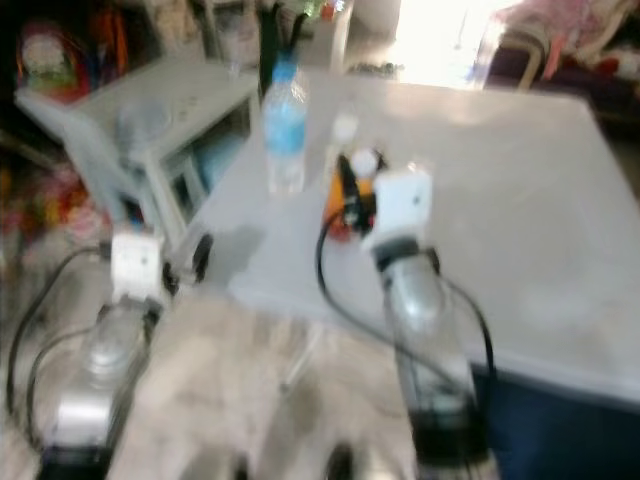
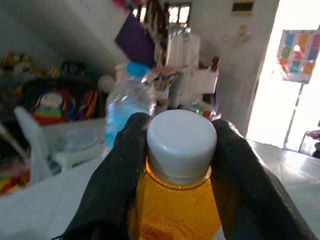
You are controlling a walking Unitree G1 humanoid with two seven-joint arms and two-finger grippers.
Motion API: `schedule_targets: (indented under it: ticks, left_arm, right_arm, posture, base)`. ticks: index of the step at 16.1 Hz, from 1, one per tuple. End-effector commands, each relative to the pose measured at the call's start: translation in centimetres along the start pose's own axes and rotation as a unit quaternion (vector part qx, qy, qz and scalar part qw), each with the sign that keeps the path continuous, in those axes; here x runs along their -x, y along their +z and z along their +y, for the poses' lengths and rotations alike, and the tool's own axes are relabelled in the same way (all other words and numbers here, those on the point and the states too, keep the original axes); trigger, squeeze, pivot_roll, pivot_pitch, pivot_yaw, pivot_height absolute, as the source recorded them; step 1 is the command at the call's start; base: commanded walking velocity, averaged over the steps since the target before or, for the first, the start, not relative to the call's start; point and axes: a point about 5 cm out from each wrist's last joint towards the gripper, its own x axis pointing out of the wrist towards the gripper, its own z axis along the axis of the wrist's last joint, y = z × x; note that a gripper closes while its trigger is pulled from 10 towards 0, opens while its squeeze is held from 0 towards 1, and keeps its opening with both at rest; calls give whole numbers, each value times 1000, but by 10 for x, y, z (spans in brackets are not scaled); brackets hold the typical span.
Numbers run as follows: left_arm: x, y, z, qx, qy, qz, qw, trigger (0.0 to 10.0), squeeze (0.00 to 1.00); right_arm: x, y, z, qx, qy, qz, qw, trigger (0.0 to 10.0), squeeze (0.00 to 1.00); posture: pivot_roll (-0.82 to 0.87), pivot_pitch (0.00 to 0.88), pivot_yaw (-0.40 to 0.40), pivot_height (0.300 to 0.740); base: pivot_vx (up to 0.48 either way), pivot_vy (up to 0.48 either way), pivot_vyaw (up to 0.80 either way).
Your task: Restocking fridge
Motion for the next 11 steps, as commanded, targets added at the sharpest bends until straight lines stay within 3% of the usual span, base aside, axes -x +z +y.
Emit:
schedule_targets:
  ticks: [1, 11]
  left_arm:
    - [2, 1, 2, -7, 1, -1, 1000, 10000, 0]
    - [5, -9, 2, -9, 14, 15, 1000, 10000, 0]
  right_arm:
    - [-2, 5, 4, -6, 10, -10, 1000, 10000, 0]
    - [5, -6, 13, -28, 44, 8, 999, 10000, 0]
  posture:
    - [77, 4, -2, 740]
    - [79, 0, -7, 740]
  base:
    - [-296, 0, 800]
    - [-285, 0, 800]
